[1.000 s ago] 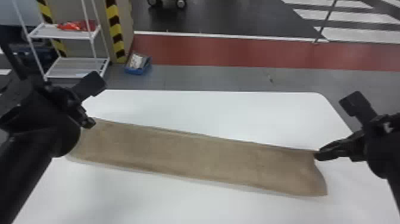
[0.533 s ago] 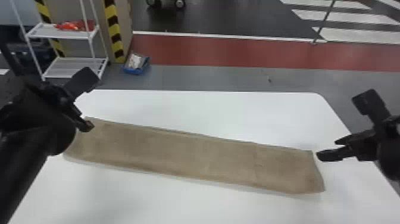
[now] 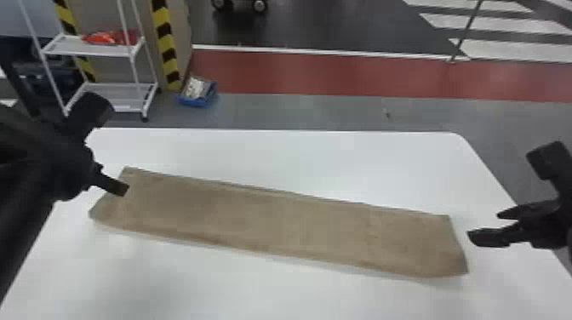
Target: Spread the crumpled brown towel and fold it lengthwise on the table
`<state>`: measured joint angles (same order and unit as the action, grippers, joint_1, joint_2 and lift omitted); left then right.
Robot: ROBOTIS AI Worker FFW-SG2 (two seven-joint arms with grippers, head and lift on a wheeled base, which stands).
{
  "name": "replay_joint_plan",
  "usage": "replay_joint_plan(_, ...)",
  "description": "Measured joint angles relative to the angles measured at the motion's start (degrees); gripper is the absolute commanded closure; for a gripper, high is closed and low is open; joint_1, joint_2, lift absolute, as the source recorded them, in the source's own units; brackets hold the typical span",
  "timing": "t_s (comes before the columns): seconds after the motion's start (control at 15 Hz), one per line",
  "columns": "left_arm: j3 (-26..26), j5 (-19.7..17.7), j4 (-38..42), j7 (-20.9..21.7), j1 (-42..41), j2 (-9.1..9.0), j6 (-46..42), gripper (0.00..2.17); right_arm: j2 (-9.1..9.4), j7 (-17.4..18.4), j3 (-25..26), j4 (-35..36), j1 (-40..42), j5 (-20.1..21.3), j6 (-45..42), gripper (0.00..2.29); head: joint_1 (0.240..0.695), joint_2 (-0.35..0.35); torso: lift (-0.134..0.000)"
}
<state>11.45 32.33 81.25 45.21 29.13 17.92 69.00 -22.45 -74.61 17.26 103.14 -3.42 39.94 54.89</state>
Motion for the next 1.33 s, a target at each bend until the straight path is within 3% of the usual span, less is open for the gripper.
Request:
replay_joint_plan(0.33,-1.0,-6.6,-4.4,-2.6,3.2,-1.02,6.0,0.27,0.37,0.0,3.1,1.4,3.2,-1.1,-2.3,0.13,0.695,-0.122,-0.123)
replay_joint_plan(0.6,-1.7,-8.3,-6.5,-2.9,4.4,-1.3,8.0,0.3,0.34,0.0,4.6,2.2,3.9,-2.4,-2.5,0.13,0.695,-0.129,-0.123)
replay_joint_plan(0.73,-1.7,-9.1,-8.6,-2.8,5.4,-1.31,8.4,0.55,0.35,0.0,4.7,2.2,4.2,-2.4,-2.5,0.13,0.695,-0.129,-0.123)
replay_joint_plan(0.87,-1.6,-9.5,-10.0,-2.2,6.0,-1.28,8.5,0.55,0.37,0.0,4.9,2.2,4.4,-2.4,-2.5,0.13,0.695,-0.131,-0.123)
replay_joint_plan(0.93,-1.6,-9.6,-10.4,-1.8,6.2,-1.21,8.6,0.76,0.38,0.0,5.1,2.2,4.4,-2.5,-2.6,0.13,0.695,-0.133,-0.123)
replay_joint_plan(1.0,-1.5,-9.6,-10.7,-1.4,6.4,-1.06,8.7,1.13,0.39,0.0,5.2,2.2,4.4,-2.5,-2.6,0.13,0.695,-0.134,-0.123)
replay_joint_plan(1.07,-1.5,-9.6,-10.8,-1.3,6.4,-0.93,8.8,1.31,0.43,0.0,5.3,2.2,4.4,-2.5,-2.6,0.13,0.695,-0.133,-0.123)
replay_joint_plan(1.33,-1.4,-9.5,-9.9,0.9,6.4,-0.3,11.0,1.38,0.63,0.0,5.6,2.2,4.4,-2.5,-2.6,0.13,0.695,-0.135,-0.123)
